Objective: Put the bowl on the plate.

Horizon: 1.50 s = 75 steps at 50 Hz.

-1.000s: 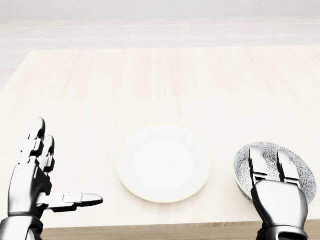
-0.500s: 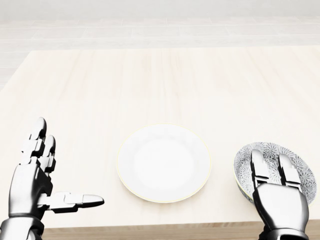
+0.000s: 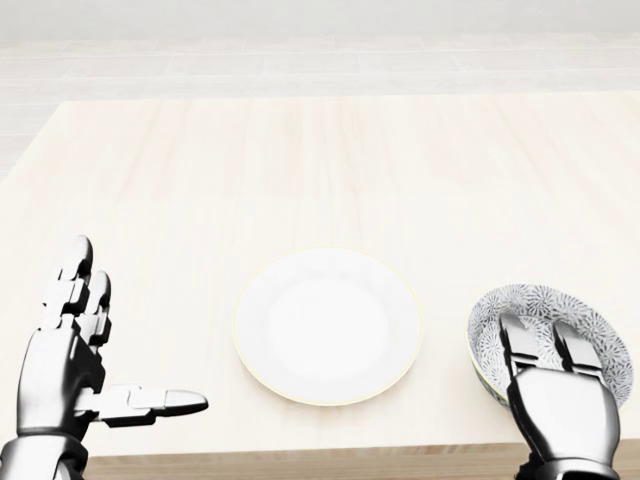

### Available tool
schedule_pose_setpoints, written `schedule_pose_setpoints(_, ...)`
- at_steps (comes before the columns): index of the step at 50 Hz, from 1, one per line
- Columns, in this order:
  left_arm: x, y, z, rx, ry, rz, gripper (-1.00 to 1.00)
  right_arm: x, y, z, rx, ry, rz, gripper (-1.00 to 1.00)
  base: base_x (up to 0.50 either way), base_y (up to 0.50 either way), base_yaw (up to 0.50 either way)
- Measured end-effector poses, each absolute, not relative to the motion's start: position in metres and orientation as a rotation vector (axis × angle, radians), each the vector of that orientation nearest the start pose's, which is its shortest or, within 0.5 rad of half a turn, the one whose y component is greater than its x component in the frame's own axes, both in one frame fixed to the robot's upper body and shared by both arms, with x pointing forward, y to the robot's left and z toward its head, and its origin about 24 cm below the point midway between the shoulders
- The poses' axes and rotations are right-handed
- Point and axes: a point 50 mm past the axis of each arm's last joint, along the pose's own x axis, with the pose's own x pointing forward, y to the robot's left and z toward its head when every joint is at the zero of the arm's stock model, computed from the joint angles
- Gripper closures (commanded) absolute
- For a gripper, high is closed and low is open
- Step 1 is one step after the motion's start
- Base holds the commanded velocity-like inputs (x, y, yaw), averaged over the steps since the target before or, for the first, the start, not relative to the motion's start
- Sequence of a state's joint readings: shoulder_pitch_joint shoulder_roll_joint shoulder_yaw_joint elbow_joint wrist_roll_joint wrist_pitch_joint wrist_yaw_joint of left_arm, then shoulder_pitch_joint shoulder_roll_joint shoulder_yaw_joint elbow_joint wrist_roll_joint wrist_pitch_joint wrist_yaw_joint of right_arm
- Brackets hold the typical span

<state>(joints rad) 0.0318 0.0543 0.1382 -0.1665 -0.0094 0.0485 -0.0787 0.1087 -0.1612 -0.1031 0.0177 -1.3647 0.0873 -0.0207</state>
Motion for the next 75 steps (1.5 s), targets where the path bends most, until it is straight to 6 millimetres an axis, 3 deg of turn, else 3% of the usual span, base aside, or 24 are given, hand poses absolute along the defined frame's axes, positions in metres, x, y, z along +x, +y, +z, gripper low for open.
schedule_pose_setpoints(3,0.245,0.19,0.07,0.059,-0.089,0.063,-1.0,0.226,-0.221,0.021,-1.53,0.242,-0.109,-0.23,0.0,0.0,0.0)
schedule_pose_setpoints(8,0.244,0.19,0.071,0.059,-0.09,0.063,-1.0,0.225,-0.221,0.021,-1.531,0.243,-0.108,0.11,0.0,0.0,0.0)
schedule_pose_setpoints(12,0.244,0.19,0.071,0.059,-0.091,0.063,-1.0,0.225,-0.222,0.022,-1.534,0.243,-0.11,0.22,0.0,0.0,0.0)
schedule_pose_setpoints(24,0.244,0.19,0.071,0.059,-0.091,0.063,-1.0,0.225,-0.222,0.023,-1.541,0.243,-0.115,0.16,0.0,0.0,0.0)
schedule_pose_setpoints(75,0.244,0.192,0.069,0.059,-0.089,0.066,-1.0,0.228,-0.227,0.054,-1.559,0.251,-0.138,0.29,0.0,0.0,0.0)
